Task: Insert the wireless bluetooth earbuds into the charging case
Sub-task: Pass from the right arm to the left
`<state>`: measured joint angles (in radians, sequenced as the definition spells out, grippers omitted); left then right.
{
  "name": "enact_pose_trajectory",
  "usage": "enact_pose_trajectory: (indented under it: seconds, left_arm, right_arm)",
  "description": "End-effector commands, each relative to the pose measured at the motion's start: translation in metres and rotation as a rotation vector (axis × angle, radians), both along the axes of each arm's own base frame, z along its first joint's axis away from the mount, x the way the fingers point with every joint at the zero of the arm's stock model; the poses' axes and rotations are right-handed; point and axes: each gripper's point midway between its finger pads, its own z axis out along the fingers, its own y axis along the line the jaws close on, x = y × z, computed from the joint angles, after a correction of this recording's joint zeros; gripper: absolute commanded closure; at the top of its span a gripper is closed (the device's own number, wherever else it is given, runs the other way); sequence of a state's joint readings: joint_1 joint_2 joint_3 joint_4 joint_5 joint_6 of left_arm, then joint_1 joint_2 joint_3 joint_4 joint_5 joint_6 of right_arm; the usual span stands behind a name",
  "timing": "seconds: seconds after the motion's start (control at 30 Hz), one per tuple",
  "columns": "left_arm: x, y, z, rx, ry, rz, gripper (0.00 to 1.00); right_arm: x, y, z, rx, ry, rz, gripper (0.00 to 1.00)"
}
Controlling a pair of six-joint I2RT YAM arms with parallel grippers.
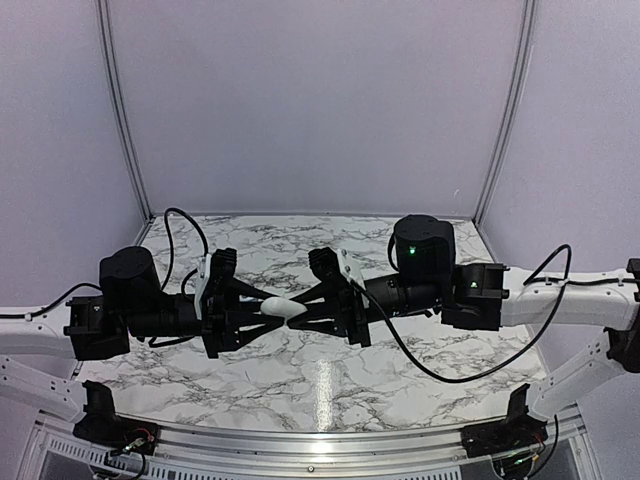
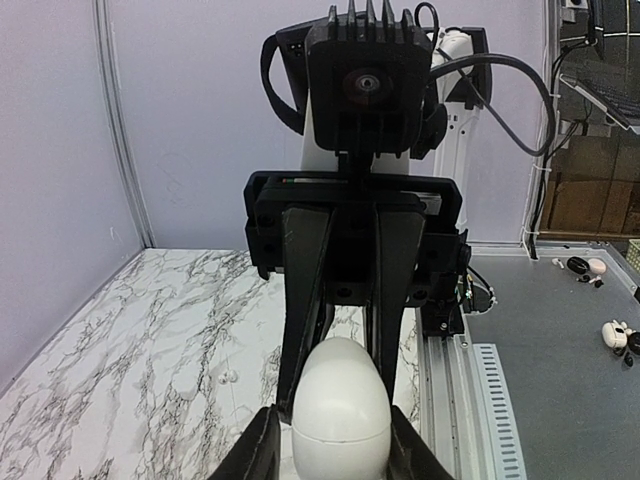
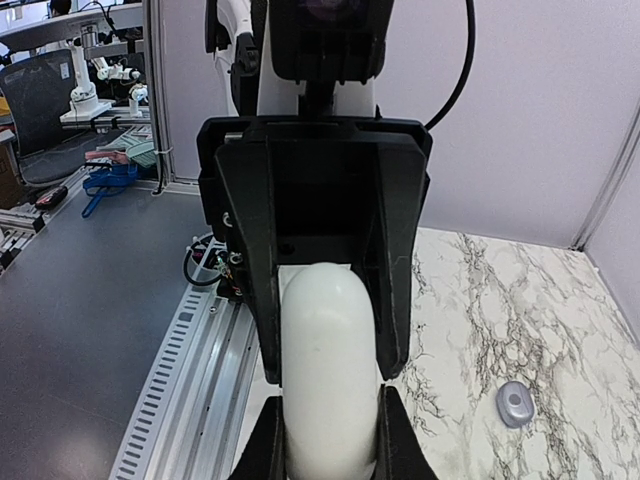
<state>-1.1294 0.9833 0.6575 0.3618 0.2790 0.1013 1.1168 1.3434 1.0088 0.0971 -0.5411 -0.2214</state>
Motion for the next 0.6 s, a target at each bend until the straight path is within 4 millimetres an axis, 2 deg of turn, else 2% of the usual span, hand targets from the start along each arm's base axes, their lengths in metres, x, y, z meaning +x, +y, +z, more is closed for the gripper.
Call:
enact_pose_trajectory:
  seconds: [0.0,0.17,0.57]
  left_arm:
    - [0.0017,-0.0006,0.0035,-0.015,-0.014,0.003,0.66]
    - [0.0016,-0.0015,0.0016,-0.011,-0.007,0.001,0.59]
    - [0.0028,-0.0006,-0.0015,-0.005,-0.004,0.010,0.64]
  right_arm:
    - [0.0007,-0.0017,0.0171,0.037,-0.029,0.004,1.00]
    - [0.0009,-0.0029,0.0213,0.044,-0.036,0.000,1.00]
    - [0.0011,-0.0036,0.0221,0.042,-0.042,-0.001,1.00]
